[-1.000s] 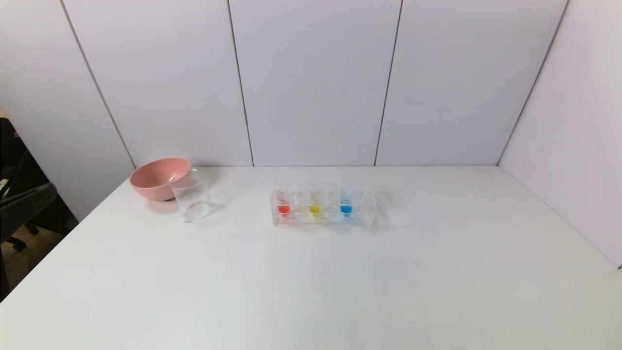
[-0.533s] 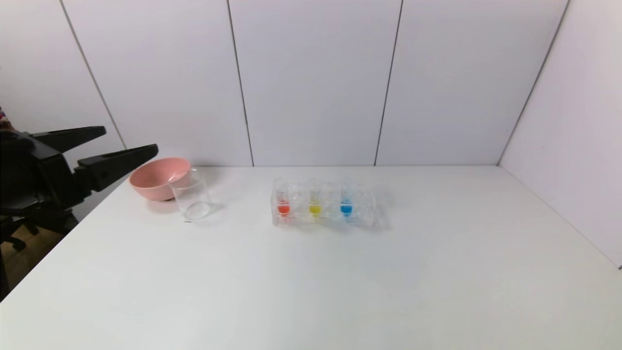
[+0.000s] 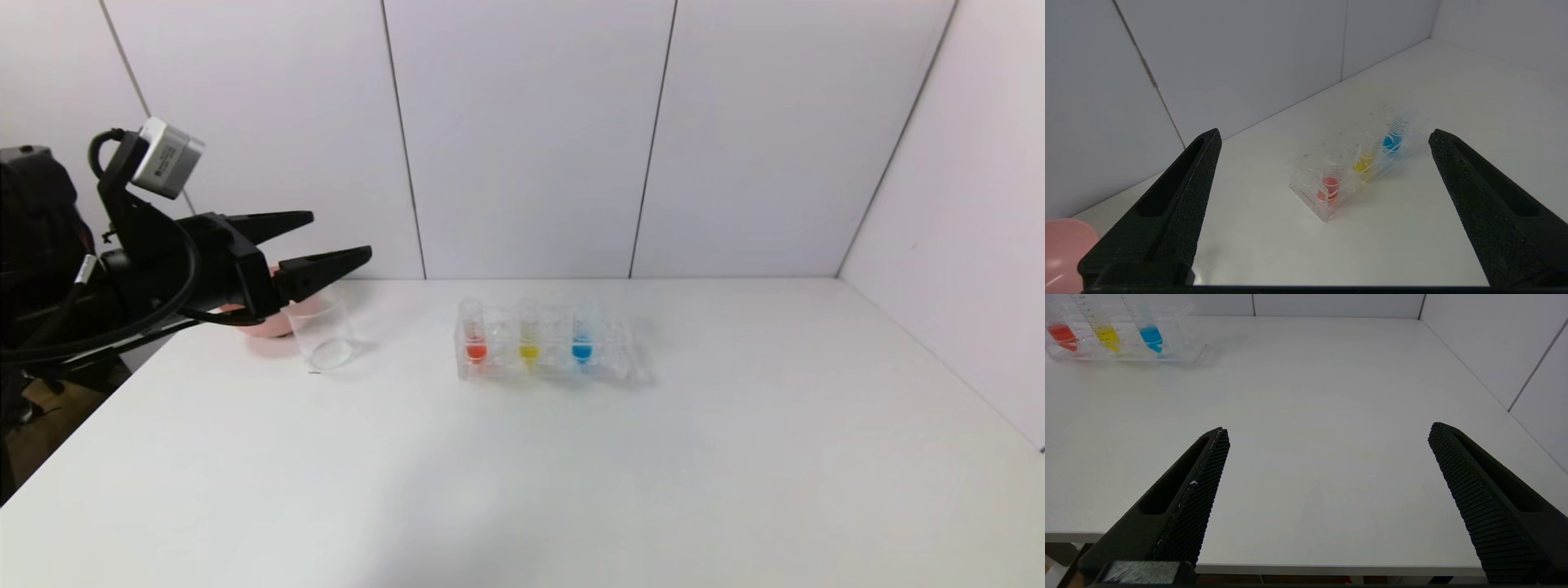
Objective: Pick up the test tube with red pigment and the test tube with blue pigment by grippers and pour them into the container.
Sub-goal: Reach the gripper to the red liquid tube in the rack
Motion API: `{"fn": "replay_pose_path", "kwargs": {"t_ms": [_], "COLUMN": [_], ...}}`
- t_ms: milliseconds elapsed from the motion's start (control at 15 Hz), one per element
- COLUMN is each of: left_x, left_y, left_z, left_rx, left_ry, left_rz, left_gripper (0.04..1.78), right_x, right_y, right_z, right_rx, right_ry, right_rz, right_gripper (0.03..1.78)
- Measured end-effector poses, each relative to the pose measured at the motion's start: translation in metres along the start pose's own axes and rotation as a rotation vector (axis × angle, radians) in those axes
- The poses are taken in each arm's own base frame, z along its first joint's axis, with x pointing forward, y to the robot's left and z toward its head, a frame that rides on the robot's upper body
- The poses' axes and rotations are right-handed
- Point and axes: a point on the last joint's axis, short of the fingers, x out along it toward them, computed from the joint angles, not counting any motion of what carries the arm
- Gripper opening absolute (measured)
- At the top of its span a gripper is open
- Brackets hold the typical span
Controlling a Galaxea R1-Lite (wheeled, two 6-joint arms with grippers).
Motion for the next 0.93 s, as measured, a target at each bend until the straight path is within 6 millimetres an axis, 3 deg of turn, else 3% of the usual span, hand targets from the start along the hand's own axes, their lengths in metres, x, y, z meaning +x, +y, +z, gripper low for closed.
{"fn": "replay_pose_path", "kwargs": {"t_ms": [933], "left_x": [0.046], "left_y": [0.024], "left_z": [-0.047], "left_rx": [0.040], "left_ry": [-0.045], "left_rz": [-0.507], "left_gripper": [1.78], "right_x": [0.000], "right_y": [0.000], "right_z": [0.000], "right_rx": [0.000], "right_ry": [0.000], "right_rz": [0.000], "right_gripper": [1.77]}}
